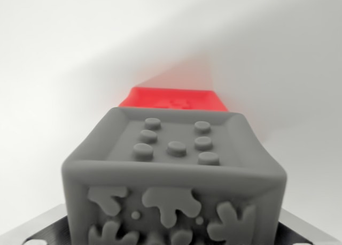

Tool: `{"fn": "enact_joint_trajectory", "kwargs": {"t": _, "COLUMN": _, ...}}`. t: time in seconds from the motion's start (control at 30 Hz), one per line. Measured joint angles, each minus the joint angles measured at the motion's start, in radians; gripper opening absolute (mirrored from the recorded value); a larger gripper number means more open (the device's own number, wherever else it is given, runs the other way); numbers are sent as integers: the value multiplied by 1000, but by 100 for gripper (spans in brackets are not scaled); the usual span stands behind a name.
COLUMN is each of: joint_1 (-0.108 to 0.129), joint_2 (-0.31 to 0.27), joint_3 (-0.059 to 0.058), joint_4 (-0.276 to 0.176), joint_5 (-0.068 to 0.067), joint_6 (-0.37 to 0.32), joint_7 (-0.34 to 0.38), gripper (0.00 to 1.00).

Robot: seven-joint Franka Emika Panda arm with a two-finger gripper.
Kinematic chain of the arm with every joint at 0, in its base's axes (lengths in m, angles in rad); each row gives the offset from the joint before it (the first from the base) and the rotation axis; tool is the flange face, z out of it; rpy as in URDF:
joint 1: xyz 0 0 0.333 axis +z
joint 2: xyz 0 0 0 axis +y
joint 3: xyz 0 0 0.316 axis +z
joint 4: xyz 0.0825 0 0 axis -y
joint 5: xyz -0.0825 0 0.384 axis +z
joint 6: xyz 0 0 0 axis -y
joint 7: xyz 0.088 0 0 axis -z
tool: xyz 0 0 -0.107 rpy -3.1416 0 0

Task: Destack cube

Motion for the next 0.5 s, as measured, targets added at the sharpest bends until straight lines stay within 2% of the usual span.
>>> {"fn": "enact_joint_trajectory", "kwargs": {"t": 0.23, "joint_1": 7, "joint_2": -39, "joint_3": -12, "joint_4": -5, "joint_5": -26, "joint_6": -32, "joint_7": 18, "gripper": 0}}
{"fn": "enact_joint_trajectory", "kwargs": {"t": 0.5, "joint_1": 9, "joint_2": -94, "joint_3": -23, "joint_4": -9, "joint_5": -64, "joint_6": -80, "joint_7": 46, "gripper": 0}}
